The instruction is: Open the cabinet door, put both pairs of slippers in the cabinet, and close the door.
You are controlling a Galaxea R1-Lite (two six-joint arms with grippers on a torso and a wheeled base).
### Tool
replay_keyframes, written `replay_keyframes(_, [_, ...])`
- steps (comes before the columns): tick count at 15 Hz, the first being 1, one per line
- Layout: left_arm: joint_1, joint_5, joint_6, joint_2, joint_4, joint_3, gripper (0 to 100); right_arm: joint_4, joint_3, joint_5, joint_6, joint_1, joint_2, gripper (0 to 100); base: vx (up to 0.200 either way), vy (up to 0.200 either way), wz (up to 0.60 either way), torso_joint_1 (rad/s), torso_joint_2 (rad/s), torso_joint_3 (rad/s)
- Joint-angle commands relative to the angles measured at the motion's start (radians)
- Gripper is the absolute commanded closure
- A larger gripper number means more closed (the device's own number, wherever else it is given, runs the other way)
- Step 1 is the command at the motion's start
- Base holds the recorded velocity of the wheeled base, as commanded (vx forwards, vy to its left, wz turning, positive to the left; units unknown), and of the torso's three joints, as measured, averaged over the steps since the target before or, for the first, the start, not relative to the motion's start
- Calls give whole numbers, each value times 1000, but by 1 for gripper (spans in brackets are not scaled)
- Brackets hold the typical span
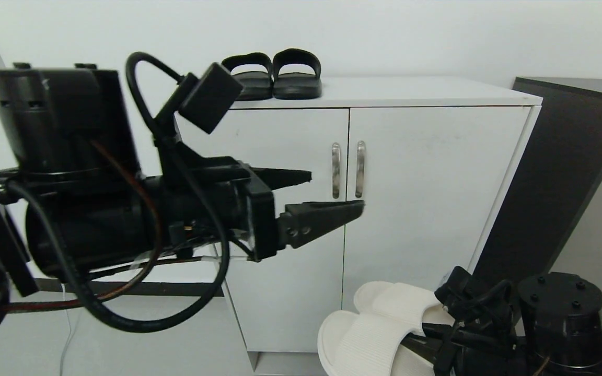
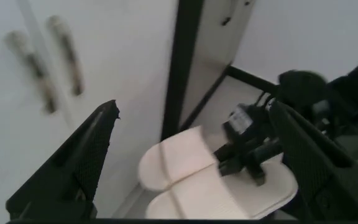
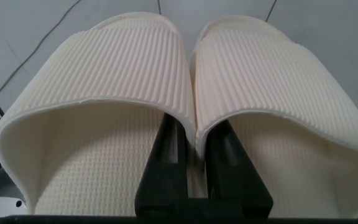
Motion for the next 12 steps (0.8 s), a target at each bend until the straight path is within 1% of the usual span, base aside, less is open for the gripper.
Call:
replay_keyframes(1, [-58, -7, -29, 113, 6, -104, 0, 0, -1, 1, -1, 7, 14, 100, 0, 0, 0, 0, 0, 0])
replay_keyframes(2, [-76, -15, -85, 141, 7, -146, 0, 0, -1, 1, -1, 12, 14, 100, 0, 0, 0, 0, 0, 0])
replay_keyframes(3, [-82, -52, -143, 170, 7, -189, 0, 0, -1, 1, -1, 13, 14, 100, 0, 0, 0, 0, 0, 0])
replay_keyframes(4, [-81, -88, -175, 202, 7, -228, 0, 0, -1, 1, -1, 13, 14, 100, 0, 0, 0, 0, 0, 0])
replay_keyframes(5, [-79, -101, -204, 239, 9, -265, 0, 0, -1, 1, -1, 15, 14, 100, 0, 0, 0, 0, 0, 0])
replay_keyframes(6, [-73, -104, -246, 276, 7, -298, 0, 0, -2, 1, -1, 15, 14, 100, 0, 0, 0, 0, 0, 0])
replay_keyframes(7, [-67, -102, -269, 296, 7, -318, 0, 0, -2, -1, -1, 15, 14, 100, 0, 0, 0, 0, 0, 0])
replay_keyframes(9, [-46, -88, -276, 316, 7, -335, 0, 0, -1, -1, -1, 15, 16, 100, 0, 0, 0, 0, 0, 0])
replay_keyframes(10, [-33, -70, -276, 322, 12, -346, 0, 0, -1, -1, -1, 15, 17, 100, 0, 0, 0, 0, 0, 0])
replay_keyframes(12, [-4, -38, -276, 343, 84, -387, 0, 0, -2, -4, -2, 15, 22, 100, 0, 0, 0, 0, 0, 0])
